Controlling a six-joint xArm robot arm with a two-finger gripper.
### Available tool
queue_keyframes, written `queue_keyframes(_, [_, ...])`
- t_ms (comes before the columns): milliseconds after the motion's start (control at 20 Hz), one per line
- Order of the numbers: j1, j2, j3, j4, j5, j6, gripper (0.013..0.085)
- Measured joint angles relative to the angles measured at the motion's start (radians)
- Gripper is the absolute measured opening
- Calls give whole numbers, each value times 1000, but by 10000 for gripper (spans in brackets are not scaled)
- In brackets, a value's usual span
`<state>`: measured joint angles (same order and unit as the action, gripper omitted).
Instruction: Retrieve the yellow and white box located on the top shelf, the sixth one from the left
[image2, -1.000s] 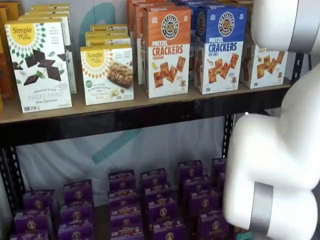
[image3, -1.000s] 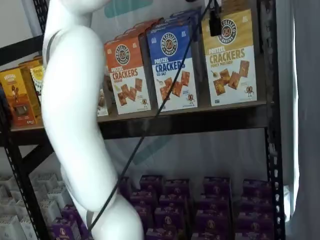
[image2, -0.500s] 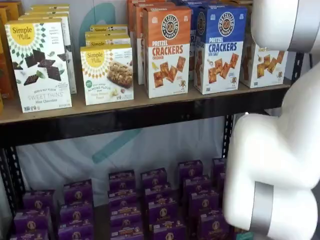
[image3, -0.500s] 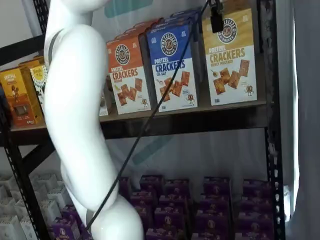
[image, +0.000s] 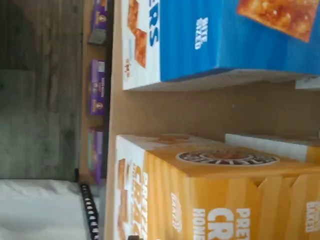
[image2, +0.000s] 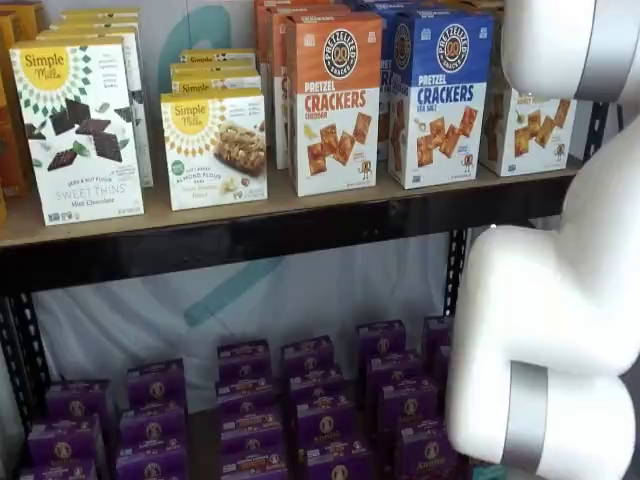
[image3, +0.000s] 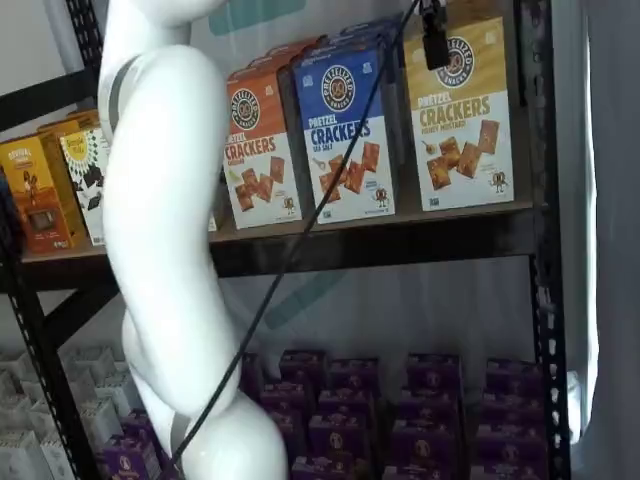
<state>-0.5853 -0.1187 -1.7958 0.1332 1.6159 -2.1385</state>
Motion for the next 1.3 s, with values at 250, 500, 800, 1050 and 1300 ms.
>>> queue_keyframes(250, [17, 33, -65, -60, 84, 9, 850])
queue_keyframes(500, [22, 33, -70, -80, 106, 10, 850])
queue_keyframes(800, [24, 28, -63, -84, 110, 12, 850])
queue_keyframes(1050, [29, 14, -37, -90, 100, 15, 850])
queue_keyframes(1300, [30, 6, -24, -88, 96, 17, 770])
